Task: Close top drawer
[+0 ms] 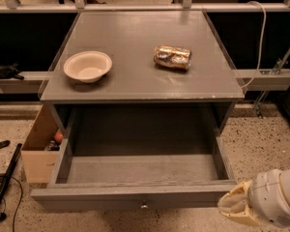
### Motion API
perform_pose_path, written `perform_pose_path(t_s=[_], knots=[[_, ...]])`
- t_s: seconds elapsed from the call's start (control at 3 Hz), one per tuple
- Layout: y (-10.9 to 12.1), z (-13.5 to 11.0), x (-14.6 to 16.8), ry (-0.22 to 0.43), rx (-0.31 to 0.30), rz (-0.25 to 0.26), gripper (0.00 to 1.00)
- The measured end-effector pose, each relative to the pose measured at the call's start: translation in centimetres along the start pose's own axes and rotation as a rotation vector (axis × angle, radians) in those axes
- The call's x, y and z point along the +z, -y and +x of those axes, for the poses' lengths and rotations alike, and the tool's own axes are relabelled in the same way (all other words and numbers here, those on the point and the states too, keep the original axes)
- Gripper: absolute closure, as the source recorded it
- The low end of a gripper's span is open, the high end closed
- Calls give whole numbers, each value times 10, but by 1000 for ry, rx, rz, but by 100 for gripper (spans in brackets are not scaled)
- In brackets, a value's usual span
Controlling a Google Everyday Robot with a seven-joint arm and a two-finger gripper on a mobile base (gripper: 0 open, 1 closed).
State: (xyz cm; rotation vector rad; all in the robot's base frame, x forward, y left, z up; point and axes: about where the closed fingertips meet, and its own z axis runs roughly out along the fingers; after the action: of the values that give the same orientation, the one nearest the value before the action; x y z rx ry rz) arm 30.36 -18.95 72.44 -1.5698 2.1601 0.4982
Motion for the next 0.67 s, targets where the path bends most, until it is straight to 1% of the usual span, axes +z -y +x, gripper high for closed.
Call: perform_pose_path(t_s=[0.33,0.67], knots=[[5,-12,31,-8,-28,-51,100],[2,-16,57,-17,-43,-89,100]])
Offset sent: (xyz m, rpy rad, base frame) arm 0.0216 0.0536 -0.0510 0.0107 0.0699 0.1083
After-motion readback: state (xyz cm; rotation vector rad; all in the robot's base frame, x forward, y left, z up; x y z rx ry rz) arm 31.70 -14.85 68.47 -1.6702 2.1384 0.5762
